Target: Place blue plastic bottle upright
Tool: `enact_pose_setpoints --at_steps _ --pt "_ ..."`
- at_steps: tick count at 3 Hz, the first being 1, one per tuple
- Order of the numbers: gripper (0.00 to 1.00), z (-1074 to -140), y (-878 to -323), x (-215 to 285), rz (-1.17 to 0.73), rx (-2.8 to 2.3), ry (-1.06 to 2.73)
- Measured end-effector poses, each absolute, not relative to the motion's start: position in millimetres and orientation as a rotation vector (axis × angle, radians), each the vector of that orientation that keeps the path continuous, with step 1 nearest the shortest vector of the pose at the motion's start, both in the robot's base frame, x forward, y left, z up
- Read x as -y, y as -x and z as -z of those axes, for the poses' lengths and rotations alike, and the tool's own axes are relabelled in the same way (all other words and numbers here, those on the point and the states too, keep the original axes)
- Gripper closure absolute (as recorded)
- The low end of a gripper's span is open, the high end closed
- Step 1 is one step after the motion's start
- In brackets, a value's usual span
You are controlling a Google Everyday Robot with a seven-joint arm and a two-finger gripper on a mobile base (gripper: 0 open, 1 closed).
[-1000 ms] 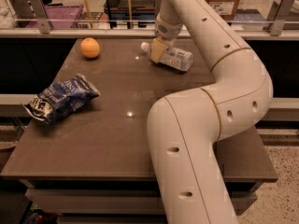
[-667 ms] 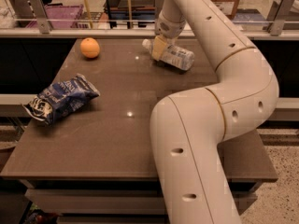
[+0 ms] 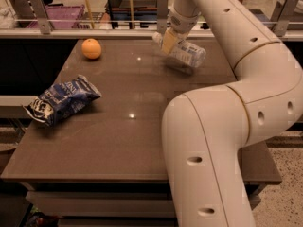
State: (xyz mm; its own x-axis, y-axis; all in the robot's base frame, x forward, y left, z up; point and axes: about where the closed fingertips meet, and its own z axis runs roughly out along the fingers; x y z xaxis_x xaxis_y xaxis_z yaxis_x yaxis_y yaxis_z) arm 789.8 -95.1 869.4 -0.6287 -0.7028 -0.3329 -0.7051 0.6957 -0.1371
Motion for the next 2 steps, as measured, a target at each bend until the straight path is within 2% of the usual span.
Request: enact_pose_setpoints --at_steps 2 --pt "1.0 -914 -775 111 0.036 -2.456 0.997"
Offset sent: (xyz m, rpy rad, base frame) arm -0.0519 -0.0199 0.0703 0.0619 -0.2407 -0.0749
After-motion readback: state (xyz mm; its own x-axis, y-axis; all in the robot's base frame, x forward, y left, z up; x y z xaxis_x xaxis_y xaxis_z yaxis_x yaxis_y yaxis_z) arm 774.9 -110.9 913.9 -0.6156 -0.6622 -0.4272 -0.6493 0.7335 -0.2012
